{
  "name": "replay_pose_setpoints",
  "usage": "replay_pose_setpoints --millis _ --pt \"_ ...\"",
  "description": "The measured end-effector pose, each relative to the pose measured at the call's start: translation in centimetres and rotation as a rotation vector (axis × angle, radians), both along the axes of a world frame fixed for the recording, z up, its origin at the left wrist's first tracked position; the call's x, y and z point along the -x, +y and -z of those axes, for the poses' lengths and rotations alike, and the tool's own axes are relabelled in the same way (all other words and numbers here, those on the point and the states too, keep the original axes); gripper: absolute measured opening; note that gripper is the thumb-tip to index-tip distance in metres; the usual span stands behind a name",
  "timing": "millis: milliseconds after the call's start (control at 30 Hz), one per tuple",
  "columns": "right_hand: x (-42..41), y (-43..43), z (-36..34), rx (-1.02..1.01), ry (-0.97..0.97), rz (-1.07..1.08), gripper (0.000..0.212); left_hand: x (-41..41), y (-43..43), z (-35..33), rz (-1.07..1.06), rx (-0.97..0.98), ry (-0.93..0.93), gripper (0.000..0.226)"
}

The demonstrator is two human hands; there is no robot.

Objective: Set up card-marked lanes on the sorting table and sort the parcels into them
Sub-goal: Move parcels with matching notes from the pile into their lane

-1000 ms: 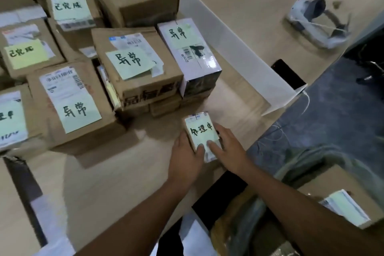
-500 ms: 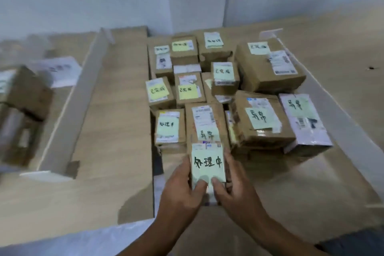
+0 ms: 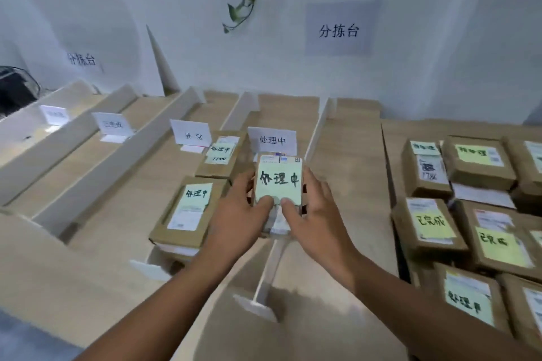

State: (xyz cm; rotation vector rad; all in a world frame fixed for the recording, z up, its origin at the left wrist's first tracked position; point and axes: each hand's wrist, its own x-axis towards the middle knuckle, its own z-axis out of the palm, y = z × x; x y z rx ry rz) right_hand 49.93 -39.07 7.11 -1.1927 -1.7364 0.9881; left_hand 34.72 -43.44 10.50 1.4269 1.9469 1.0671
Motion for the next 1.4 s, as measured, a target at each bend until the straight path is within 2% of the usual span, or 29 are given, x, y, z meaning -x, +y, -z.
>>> replay_pose_setpoints --millis 233,333,400,533,633,800,933,1000,1067,1133,1267,1333,1400 --pt "16.6 12.8 2.4 0.069 -0.085 -0.008 0.067 15.5 12.5 1.5 -0.009 0.026 -0.015 0.044" --pt "21.4 17.7 3.7 0.092 -0.12 -0.009 0.073 20.2 17.4 3.1 -0.008 0.059 -0.03 0.05" --pt "23.2 20.5 4.7 0.099 -0.162 0.008 0.076 21.7 20.5 4.2 -0.02 0.073 -0.063 0.045" --pt "20.1 23.8 6.4 0.108 -0.239 0.161 0.073 19.0 25.7 6.9 0.073 0.072 -0.1 0.034" --pt "14.8 24.4 7.9 0.154 -0.321 0.27 0.07 13.7 28.4 9.7 0.19 0.159 -0.056 0.043" --pt "12.9 25.0 12.6 0.368 -0.546 0.133 0.079 9.5 29.3 15.3 0.169 0.422 -0.158 0.053" --pt "13.3 27.2 16.3 0.434 -0.652 0.067 0.084 9.4 30.8 19.0 0.121 0.505 -0.179 0.049" --pt "14.2 27.9 17.7 0.484 -0.692 0.091 0.075 9.6 31.3 20.4 0.097 0.52 -0.178 0.048" --pt "15.1 28.2 18.8 0.506 -0.681 0.107 0.064 9.8 31.6 21.5 0.064 0.519 -0.176 0.045" --pt "15.5 28.6 19.4 0.504 -0.67 0.1 0.065 9.9 31.7 22.1 0.025 0.528 -0.171 0.044" --pt "15.3 29.0 17.4 0.532 -0.678 0.079 0.063 9.7 31.7 21.0 0.018 0.597 -0.123 0.057" --pt "14.7 28.9 14.6 0.481 -0.606 0.088 0.064 9.8 31.5 19.1 0.019 0.536 -0.079 0.058" --pt "13.0 28.1 11.0 0.328 -0.469 0.162 0.066 10.0 31.2 16.4 0.069 0.403 -0.002 0.054"
